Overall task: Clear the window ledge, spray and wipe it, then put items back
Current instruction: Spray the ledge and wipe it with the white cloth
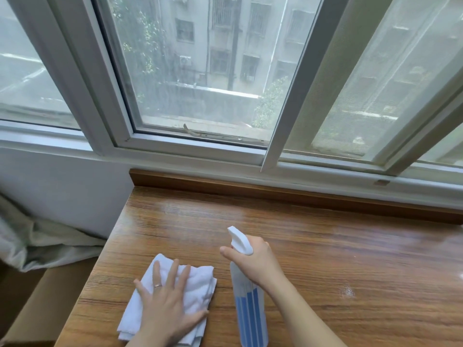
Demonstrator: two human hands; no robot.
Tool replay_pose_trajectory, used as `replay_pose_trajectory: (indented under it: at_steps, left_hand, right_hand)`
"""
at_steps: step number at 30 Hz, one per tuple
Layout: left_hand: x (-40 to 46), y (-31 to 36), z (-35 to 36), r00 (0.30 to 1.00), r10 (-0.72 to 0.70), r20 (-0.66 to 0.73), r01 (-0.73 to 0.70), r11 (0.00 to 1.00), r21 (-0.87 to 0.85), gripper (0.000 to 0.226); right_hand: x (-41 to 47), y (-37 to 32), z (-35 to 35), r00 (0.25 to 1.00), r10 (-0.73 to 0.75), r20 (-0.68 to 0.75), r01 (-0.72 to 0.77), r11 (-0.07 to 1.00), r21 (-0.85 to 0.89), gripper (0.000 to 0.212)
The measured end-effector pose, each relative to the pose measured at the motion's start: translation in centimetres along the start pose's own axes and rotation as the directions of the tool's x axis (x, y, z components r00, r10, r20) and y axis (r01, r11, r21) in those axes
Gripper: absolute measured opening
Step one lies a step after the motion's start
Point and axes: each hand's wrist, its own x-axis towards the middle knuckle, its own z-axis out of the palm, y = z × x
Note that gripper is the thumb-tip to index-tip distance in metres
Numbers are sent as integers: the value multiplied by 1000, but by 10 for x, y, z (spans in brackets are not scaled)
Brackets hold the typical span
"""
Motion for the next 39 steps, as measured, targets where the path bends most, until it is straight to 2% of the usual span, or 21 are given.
replay_pose_trajectory:
  at_steps: [4,13,16,19,22,26,31,35,39]
  left_hand:
    - [13,8,-1,996,-69,50,72,996,-56,100]
    - [67,17,-16,999,-38,-37,37,999,-8,73]
    - [102,19,-21,999,-50,-20,51,998,38,72]
    - [135,25,-35,991,-128,30,125,989,84,80]
    - [165,27,-44,989,-143,22,139,979,148,83]
    - [186,27,-54,986,-166,26,160,976,150,81]
    - [173,27,-48,989,-145,24,141,982,123,78]
    - [132,25,-33,997,-10,-81,12,1000,18,65]
    - [90,31,-18,981,19,-195,-26,999,-31,56]
  right_hand:
    - [11,-3,-2,1000,-3,-9,3,1000,26,47]
    - [34,-3,-10,999,20,-39,-18,999,51,47]
    - [37,-4,-14,999,36,-37,-34,998,55,45]
    - [39,-4,-17,999,40,-30,-39,998,40,44]
    - [40,-2,-18,999,47,-20,-46,998,48,44]
    - [41,1,-21,998,66,-13,-65,996,63,47]
    - [42,4,-23,998,61,-27,-59,996,70,47]
    - [45,5,-21,997,73,-24,-72,995,73,48]
    - [51,9,-19,997,82,-2,-82,992,93,43]
